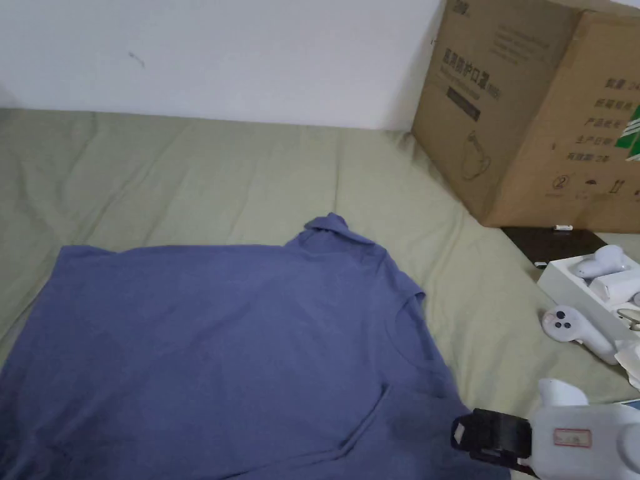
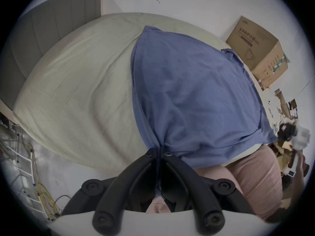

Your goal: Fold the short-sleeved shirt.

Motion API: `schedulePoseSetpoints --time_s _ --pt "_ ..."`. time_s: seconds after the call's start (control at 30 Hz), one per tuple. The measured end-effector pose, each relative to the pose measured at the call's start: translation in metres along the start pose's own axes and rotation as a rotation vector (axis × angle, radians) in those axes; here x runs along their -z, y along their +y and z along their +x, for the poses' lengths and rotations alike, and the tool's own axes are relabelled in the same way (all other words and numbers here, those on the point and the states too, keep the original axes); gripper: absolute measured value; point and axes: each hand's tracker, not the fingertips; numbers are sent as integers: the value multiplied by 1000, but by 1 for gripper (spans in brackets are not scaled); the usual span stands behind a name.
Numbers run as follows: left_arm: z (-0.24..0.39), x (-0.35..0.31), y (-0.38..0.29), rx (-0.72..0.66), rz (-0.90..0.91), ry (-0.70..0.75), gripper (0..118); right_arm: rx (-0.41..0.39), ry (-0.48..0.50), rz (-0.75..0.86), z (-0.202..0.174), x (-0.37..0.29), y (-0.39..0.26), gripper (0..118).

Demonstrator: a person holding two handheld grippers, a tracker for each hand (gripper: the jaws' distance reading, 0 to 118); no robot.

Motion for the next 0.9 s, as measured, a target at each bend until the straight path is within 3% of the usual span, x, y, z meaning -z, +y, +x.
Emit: schedulePoseSetpoints --time_s 0.07,0.17,0.2,0.23,0.3,0.33,0.43,0.6,0.7,0.77,0.9 --pt "6 -5 2 12 7 7 2 25 32 5 6 19 3 114" --pt "15 -9 5 57 0 25 2 -137 -74 17 -8 29 4 113" --pt "17 -10 5 65 -1 33 2 -164 -95 2 -15 29 3 103" --pt "18 -11 5 68 -5 39 2 -168 -89 8 -19 28 1 80" --pt "13 -9 7 66 -14 38 2 -168 -40 -11 -23 26 -2 17" --pt "11 -10 7 57 -20 33 2 -144 37 -48 -22 26 -2 16" --pt "0 -15 9 -19 -20 -19 2 -116 24 -11 -21 12 -4 13" --pt "-14 -35 32 -144 37 -115 2 44 177 23 -10 -16 11 11" --pt "-22 -44 57 -204 84 -172 3 70 254 42 -22 -38 27 11" --pt "-27 -43 77 -239 108 -202 2 95 255 47 -29 -43 47 11" --pt "-41 -12 122 -296 120 -201 2 221 311 40 -29 -25 104 10"
